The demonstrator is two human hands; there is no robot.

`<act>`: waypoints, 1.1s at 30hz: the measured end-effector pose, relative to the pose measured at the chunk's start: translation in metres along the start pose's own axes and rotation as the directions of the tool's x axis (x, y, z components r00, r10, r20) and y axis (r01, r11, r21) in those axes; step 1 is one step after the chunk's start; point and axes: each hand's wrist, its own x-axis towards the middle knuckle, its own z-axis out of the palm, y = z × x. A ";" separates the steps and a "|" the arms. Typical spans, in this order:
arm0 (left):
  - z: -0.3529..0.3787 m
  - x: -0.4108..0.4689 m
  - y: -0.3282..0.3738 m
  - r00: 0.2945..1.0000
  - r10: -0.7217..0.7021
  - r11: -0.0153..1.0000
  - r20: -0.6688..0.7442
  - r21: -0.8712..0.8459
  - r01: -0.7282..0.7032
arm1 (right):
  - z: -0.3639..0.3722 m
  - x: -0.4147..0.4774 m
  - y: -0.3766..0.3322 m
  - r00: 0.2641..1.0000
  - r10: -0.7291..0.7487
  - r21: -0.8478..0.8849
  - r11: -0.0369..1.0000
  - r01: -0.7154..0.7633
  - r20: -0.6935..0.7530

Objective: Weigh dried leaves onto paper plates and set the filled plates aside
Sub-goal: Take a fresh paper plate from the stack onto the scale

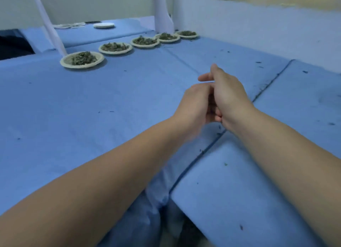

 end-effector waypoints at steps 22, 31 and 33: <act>0.348 -0.017 -0.082 0.735 0.357 0.662 0.577 0.398 -0.635 | -0.381 -0.229 0.043 0.521 -0.219 -0.255 0.967 0.004 -0.825; 0.379 0.015 -0.057 0.463 0.543 -0.261 0.700 0.665 -0.700 | -0.398 -0.249 0.064 0.570 -0.438 -0.643 0.733 -0.222 -0.696; 0.391 0.027 -0.053 0.508 0.486 -0.288 0.711 0.679 -0.675 | -0.397 -0.247 0.065 0.611 -0.414 -0.659 0.711 -0.246 -0.675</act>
